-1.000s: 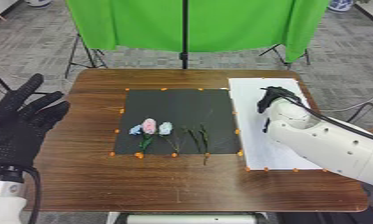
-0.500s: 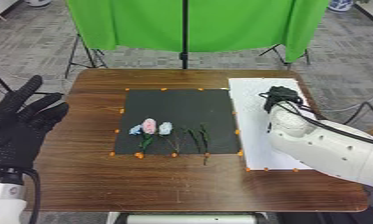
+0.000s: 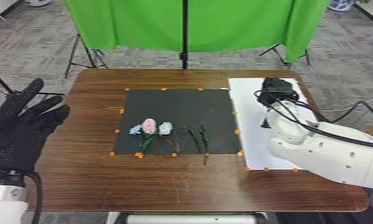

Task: Arrange flowers

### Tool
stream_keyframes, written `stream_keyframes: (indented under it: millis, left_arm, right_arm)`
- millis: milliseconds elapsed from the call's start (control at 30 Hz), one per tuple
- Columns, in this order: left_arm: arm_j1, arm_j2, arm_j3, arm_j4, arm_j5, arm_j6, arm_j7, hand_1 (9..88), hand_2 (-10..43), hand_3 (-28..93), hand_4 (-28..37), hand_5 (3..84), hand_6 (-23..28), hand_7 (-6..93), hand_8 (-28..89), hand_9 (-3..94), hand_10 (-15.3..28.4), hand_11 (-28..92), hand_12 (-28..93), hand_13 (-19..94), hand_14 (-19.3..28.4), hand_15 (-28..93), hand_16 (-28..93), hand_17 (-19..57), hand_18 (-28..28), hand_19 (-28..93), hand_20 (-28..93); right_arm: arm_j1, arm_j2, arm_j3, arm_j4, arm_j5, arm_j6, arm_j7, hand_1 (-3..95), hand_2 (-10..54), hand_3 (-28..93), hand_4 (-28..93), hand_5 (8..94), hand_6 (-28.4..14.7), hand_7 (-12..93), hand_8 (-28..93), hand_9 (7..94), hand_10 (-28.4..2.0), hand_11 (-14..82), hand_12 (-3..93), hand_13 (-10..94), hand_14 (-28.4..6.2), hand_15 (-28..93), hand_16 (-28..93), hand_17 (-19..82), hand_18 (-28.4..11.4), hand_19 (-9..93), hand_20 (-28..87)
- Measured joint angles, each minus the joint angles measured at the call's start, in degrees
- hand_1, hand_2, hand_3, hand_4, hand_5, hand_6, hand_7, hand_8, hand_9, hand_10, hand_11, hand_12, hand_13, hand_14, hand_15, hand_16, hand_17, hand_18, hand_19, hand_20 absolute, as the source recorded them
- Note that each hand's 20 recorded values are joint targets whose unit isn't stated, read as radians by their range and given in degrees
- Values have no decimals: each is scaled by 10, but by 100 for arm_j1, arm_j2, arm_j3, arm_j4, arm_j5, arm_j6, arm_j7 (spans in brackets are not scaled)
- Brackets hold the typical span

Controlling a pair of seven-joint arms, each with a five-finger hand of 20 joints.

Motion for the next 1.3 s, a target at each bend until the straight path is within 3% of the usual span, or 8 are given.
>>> stream_keyframes:
  millis: [267,467,767,1300]
  left_arm:
    - [71,19,-31,-23,-6,8,31,201,86,771,-283,295,60,174,-114,322,207,314,114,248,284,608,-121,-71,259,583,260]
    - [68,41,-11,-23,-14,13,45,202,85,772,-283,293,60,174,-114,316,205,317,111,242,284,611,-122,-70,257,583,259]
    - [25,61,4,-16,-14,12,34,204,83,774,-283,291,61,170,-113,305,202,324,105,230,276,613,-126,-70,250,580,257]
    - [-42,131,15,4,-17,5,43,204,78,784,-283,291,62,165,-107,288,202,335,91,210,269,620,-138,-70,240,573,255]
  right_arm:
    - [143,-221,185,-496,-158,184,-344,547,-95,722,-283,824,20,246,41,937,-57,163,278,896,-19,452,223,405,-146,890,-65]
    - [-314,-767,984,-766,-137,183,-461,545,-95,725,-283,825,21,246,44,937,-56,163,278,895,-19,453,224,401,-147,891,-60]
    - [-575,-1530,678,-869,-65,94,-551,542,-95,726,-283,826,22,245,45,937,-56,165,278,895,-19,453,225,396,-147,891,-52]
    - [-746,-2016,307,-719,-9,-96,-627,532,-95,727,-283,817,29,252,44,937,-53,163,280,887,-21,458,228,387,-145,888,-38]
